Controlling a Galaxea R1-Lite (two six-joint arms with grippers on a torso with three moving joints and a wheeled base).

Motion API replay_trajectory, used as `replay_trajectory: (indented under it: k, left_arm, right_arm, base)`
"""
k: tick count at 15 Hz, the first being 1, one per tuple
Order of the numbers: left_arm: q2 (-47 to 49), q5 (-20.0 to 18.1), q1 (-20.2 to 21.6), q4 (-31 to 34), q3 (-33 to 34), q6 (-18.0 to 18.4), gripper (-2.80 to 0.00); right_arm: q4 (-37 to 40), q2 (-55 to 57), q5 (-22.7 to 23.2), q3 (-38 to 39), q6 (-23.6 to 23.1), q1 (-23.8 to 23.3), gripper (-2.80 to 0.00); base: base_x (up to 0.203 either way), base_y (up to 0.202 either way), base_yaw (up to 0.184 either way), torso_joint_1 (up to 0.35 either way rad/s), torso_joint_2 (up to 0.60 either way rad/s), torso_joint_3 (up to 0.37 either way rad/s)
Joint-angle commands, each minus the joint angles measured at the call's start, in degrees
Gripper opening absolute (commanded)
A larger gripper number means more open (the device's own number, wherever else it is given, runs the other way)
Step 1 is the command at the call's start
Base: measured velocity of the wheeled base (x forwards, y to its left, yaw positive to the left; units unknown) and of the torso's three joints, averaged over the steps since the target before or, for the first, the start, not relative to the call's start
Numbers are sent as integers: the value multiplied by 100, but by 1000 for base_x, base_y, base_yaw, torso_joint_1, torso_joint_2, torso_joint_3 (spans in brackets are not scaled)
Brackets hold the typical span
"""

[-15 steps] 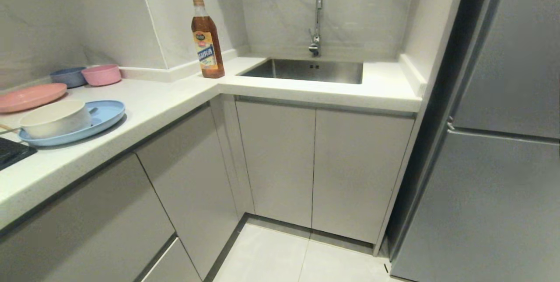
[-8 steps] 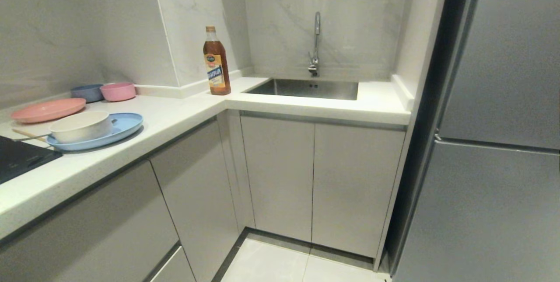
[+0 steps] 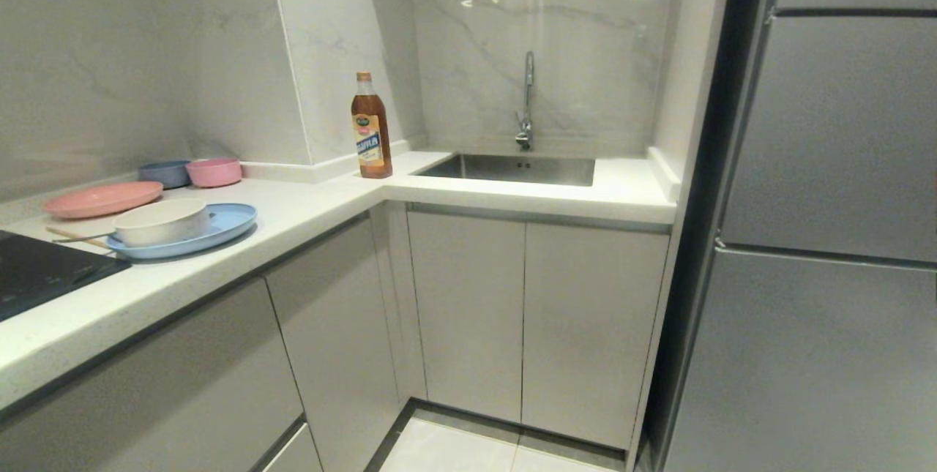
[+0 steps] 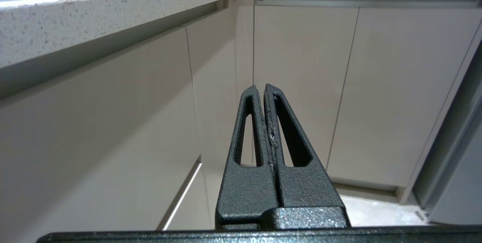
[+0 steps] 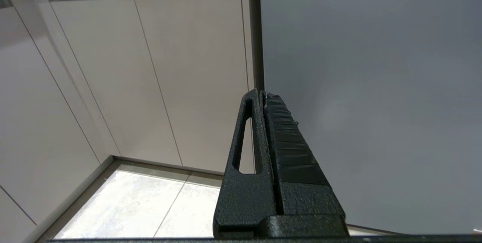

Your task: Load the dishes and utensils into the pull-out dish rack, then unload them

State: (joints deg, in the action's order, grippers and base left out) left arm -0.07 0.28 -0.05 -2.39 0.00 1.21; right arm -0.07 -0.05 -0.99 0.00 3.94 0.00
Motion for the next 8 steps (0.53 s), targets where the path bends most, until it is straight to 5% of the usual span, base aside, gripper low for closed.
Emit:
replay_trajectory:
  k: [1,8]
  left_arm:
    - [-1,11,0,-3,105,-56,-280]
    - [-1,69,-2,-7,105,-226,-280]
  right_arm:
    - [-1,5,-2,0,2,0,-280]
    - [-1,5,2,0,2,0,-280]
  base:
    - [0,0,0,0,0,0]
    - [0,0,0,0,0,0]
